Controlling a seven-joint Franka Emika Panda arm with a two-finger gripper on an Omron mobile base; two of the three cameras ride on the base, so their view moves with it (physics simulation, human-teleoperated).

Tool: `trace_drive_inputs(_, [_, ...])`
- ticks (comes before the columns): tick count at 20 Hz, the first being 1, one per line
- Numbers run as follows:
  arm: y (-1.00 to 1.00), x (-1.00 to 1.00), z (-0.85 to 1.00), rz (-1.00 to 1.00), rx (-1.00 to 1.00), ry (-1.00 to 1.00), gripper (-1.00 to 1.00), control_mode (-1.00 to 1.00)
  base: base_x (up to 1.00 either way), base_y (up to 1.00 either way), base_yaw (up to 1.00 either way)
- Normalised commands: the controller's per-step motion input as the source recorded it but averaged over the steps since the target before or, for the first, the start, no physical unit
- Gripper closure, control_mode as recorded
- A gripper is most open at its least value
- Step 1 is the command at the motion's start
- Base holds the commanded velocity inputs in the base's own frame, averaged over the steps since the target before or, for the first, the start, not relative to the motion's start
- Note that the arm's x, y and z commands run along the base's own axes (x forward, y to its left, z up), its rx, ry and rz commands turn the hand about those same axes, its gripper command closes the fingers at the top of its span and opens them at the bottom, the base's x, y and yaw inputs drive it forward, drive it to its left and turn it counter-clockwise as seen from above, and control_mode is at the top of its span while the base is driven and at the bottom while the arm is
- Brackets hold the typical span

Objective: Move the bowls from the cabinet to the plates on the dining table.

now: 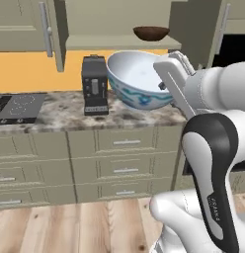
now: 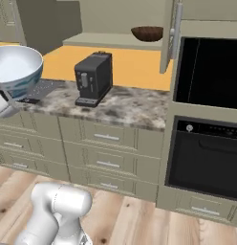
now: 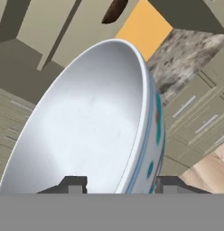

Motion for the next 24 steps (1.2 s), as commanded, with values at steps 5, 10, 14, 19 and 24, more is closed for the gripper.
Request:
trace_drive_inputs(5, [0.0, 0.0, 0.0, 0.0, 0.0, 0.0, 1.0, 1.0, -0.57, 0.1, 0.46])
trace_drive_inputs(10, [0.0, 0.0, 0.0, 0.0, 0.0, 0.0, 1.0, 1.0, -0.26, 0.0, 0.46])
trace_drive_inputs(14, [0.0, 0.0, 0.0, 0.0, 0.0, 0.0, 1.0, 1.0, 0.0, -0.19, 0.42])
trace_drive_inputs(19, [0.0, 0.0, 0.0, 0.0, 0.0, 0.0, 1.0, 1.0, 0.0, -0.22, 0.35])
trace_drive_inputs(24, [0.0, 0.0, 0.0, 0.0, 0.0, 0.0, 1.0, 1.0, 0.0, -0.01, 0.45])
